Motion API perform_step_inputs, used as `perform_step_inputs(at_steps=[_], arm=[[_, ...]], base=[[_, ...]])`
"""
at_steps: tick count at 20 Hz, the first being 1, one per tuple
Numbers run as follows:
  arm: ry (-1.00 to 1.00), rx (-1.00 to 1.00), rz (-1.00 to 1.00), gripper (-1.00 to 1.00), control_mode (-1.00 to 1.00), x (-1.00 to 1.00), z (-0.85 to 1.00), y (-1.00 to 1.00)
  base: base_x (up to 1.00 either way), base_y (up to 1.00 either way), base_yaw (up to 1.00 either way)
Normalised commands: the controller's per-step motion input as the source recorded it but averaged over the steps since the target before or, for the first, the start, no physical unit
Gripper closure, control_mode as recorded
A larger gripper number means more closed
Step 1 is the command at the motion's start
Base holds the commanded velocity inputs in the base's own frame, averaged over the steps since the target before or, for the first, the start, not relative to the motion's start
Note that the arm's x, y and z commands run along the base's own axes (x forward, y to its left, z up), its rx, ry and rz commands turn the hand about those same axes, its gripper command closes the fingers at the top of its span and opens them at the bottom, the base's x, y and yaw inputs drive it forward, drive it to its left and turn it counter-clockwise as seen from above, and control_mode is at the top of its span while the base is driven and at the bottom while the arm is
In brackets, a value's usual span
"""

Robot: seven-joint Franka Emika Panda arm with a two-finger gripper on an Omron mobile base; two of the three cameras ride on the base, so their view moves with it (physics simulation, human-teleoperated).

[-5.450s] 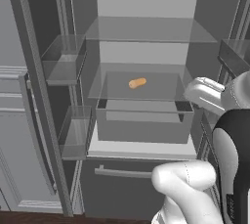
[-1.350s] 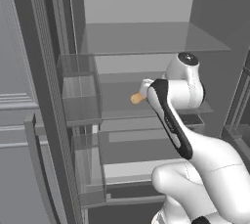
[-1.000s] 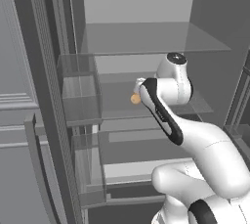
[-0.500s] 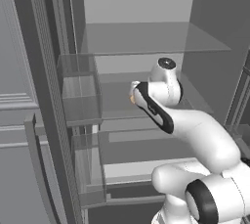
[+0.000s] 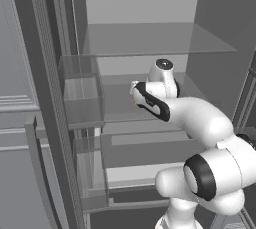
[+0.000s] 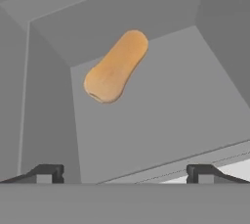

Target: Place one squash and one chicken drumstick in each tupperware on the nearby counter, to pack two identical lunches.

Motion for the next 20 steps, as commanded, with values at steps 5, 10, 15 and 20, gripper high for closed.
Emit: perform_step_inputs(at_steps=[5,10,15,20], arm=[[0.00,0.00,0.00,-1.00,-1.00,0.29,-0.19,0.00],[0.00,0.00,0.00,-1.00,-1.00,0.32,-0.30,0.00],[0.00,0.00,0.00,-1.00,-1.00,0.47,-0.06,0.00],[0.00,0.00,0.00,-1.00,-1.00,0.32,-0.12,0.00]], base=[[0.00,0.00,0.00],[0.00,0.00,0.00],[0.00,0.00,0.00],[0.00,0.00,0.00]])
